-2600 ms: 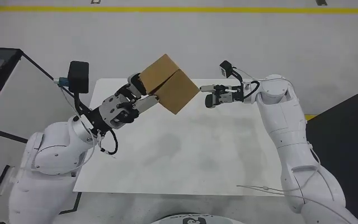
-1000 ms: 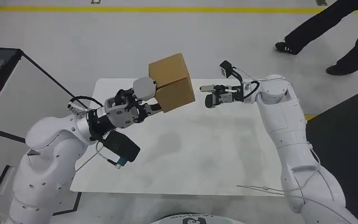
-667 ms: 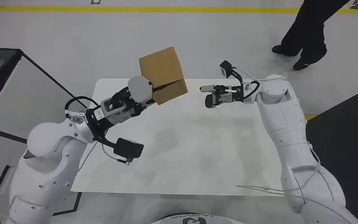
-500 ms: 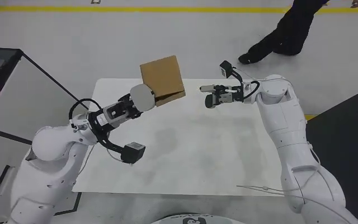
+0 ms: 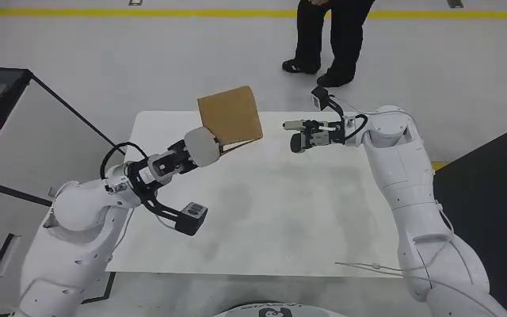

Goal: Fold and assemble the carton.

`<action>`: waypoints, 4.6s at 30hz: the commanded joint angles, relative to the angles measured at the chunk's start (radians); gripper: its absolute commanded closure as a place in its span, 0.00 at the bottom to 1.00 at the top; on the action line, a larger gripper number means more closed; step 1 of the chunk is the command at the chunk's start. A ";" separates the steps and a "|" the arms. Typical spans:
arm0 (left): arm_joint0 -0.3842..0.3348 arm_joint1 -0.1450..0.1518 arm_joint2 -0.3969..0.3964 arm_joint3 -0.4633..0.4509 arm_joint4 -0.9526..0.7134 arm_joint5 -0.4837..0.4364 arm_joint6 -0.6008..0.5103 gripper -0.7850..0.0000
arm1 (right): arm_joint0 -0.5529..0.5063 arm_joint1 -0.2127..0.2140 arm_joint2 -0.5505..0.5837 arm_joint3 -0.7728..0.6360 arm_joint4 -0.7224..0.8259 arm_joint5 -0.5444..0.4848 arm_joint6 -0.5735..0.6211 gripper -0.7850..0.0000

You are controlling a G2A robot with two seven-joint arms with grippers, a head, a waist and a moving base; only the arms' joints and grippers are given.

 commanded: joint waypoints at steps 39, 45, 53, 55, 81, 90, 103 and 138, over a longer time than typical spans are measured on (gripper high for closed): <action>-0.130 -0.031 -0.159 0.035 0.369 0.740 0.049 1.00 | 0.000 0.000 0.000 0.000 0.000 0.000 0.000 0.00; -0.139 -0.007 -0.190 0.003 0.369 0.740 0.049 1.00 | 0.000 0.000 0.000 0.000 0.000 0.000 0.000 0.00; -0.147 0.037 -0.211 -0.018 0.369 0.740 0.049 1.00 | 0.000 0.000 0.000 0.000 0.000 0.000 0.000 0.00; -0.147 0.037 -0.211 -0.018 0.369 0.740 0.049 1.00 | 0.000 0.000 0.000 0.000 0.000 0.000 0.000 0.00; -0.075 0.007 -0.101 0.167 0.369 0.738 0.036 1.00 | 0.000 0.000 0.000 0.000 0.000 0.000 0.000 0.00; -0.045 -0.013 -0.046 0.154 0.366 0.642 -0.073 1.00 | 0.000 0.000 0.000 0.000 0.000 0.000 0.000 0.00; 0.023 -0.011 -0.002 0.130 -0.165 0.174 -0.049 1.00 | 0.000 0.000 0.000 0.000 0.000 0.000 0.000 0.00; 0.068 -0.008 -0.005 0.067 -0.524 -0.347 -0.053 1.00 | 0.000 0.000 0.000 0.000 0.000 0.000 0.000 0.00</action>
